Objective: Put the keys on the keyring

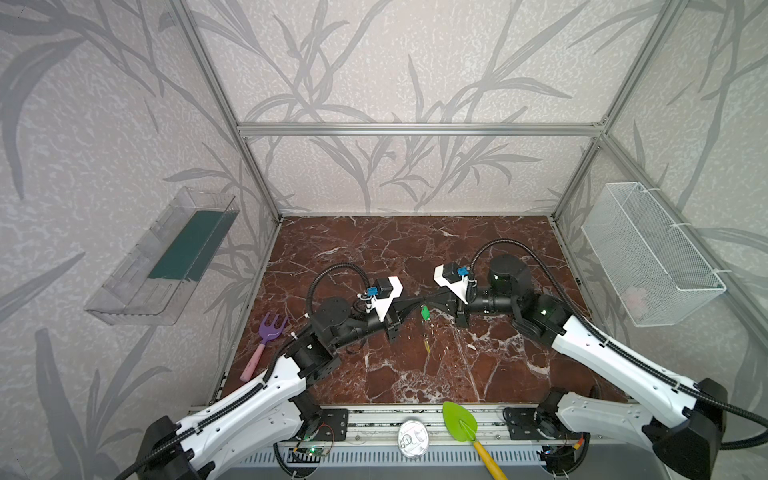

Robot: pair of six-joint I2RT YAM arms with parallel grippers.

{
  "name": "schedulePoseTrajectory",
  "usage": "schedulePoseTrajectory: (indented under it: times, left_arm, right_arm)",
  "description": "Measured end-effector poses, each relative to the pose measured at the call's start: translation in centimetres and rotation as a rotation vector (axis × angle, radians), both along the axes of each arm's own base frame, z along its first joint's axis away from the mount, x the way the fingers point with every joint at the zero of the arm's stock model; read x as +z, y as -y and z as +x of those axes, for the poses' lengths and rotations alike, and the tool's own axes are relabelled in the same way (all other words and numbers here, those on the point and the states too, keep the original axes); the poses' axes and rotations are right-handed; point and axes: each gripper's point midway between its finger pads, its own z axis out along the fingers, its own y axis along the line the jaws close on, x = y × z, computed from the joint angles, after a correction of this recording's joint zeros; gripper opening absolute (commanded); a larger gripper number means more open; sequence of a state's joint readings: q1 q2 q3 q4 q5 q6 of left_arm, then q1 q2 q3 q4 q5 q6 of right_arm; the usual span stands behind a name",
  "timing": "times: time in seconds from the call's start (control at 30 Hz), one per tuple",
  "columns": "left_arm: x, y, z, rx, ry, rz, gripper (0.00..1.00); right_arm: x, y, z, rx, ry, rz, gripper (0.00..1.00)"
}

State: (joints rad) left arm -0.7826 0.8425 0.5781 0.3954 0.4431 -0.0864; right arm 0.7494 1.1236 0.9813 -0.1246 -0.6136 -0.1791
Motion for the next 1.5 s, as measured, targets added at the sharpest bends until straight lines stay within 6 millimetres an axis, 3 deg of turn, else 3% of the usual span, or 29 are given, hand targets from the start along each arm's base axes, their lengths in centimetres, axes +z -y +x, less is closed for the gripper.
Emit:
schedulePoseTrajectory:
  times: [0.13,0.37,0.47,0.83,1.03,1.27,1.5]
  left_arm:
    - [0.1,-0.6,0.4,0.049,-0.005,-0.001,0.13]
    - [2.8,-4.6,1.1,0.250,0.029,-0.066,0.16]
    - [3.0,-5.7,1.3,0.300,0.027,-0.070,0.16]
    - [-1.2,-5.4,2.9,0.362,-0.076,0.066,0.16]
    - [-4.4,-3.8,4.5,0.365,-0.175,0.146,0.16]
    - [-9.0,0.1,7.9,0.355,-0.331,0.329,0.16]
    - [-11.8,4.4,11.1,0.330,-0.464,0.420,0.16]
  right_arm:
    - [0.3,0.0,0.5,-0.022,0.022,-0.016,0.00]
    - [0.0,1.0,2.1,-0.117,0.098,-0.107,0.00]
    - [-0.3,1.3,2.7,-0.147,0.124,-0.135,0.00]
    - [-2.3,2.4,5.0,-0.259,0.112,-0.199,0.00]
    - [-6.3,5.7,6.9,-0.426,-0.025,-0.231,0.00]
    - [-11.3,10.9,9.0,-0.666,-0.230,-0.245,0.00]
    - [-13.7,16.9,10.7,-0.907,-0.392,-0.167,0.24]
